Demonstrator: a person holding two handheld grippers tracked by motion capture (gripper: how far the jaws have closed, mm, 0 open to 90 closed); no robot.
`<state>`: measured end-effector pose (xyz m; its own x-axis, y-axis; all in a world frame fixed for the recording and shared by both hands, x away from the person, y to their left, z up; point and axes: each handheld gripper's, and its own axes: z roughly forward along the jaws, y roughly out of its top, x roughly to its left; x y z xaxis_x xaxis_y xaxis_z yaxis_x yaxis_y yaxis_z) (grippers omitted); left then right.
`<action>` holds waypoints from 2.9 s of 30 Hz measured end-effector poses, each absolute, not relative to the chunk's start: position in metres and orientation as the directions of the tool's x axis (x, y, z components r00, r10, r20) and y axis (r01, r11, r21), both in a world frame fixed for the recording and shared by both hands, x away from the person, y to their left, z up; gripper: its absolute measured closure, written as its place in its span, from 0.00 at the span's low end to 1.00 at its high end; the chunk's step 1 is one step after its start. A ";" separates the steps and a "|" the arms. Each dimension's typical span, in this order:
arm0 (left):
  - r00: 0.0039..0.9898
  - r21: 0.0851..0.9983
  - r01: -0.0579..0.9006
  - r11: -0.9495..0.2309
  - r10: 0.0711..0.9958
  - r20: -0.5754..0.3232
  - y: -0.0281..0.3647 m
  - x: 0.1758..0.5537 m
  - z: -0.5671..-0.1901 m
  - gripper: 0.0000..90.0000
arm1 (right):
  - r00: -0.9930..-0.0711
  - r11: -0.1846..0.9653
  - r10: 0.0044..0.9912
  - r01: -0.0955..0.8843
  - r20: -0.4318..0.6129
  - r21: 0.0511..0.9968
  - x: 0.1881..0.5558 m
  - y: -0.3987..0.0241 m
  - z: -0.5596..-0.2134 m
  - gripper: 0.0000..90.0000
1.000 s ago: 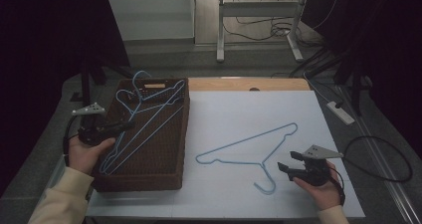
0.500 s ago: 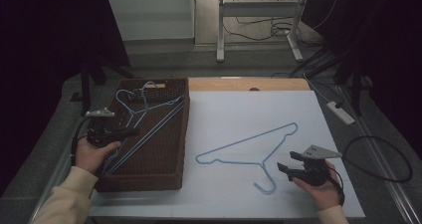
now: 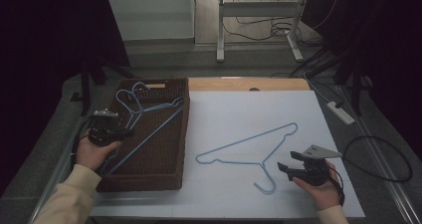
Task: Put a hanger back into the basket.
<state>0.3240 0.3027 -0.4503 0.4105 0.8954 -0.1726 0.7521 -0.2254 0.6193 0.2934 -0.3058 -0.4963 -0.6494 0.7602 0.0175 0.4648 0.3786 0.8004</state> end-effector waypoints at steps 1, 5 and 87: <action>0.408 0.617 0.753 -0.228 0.898 -0.166 0.302 0.324 -0.450 0.95 | -0.649 0.379 0.760 0.465 0.017 0.800 0.293 -0.306 -0.496 0.36; 0.389 0.605 0.763 -0.227 0.909 -0.150 0.302 0.327 -0.451 0.95 | -0.650 0.382 0.759 0.464 0.015 0.799 0.293 -0.305 -0.496 0.36; 0.694 0.878 0.411 -0.246 0.709 -0.127 0.182 0.245 -0.428 0.38 | -0.663 0.388 0.748 0.446 0.007 0.807 0.290 -0.305 -0.493 0.36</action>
<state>0.2452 0.1820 -0.4279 0.6938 0.7090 -0.1266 0.4114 -0.2459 0.8776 0.2897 -0.3047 -0.4931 -0.6634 0.7482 0.0075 0.4463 0.3876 0.8066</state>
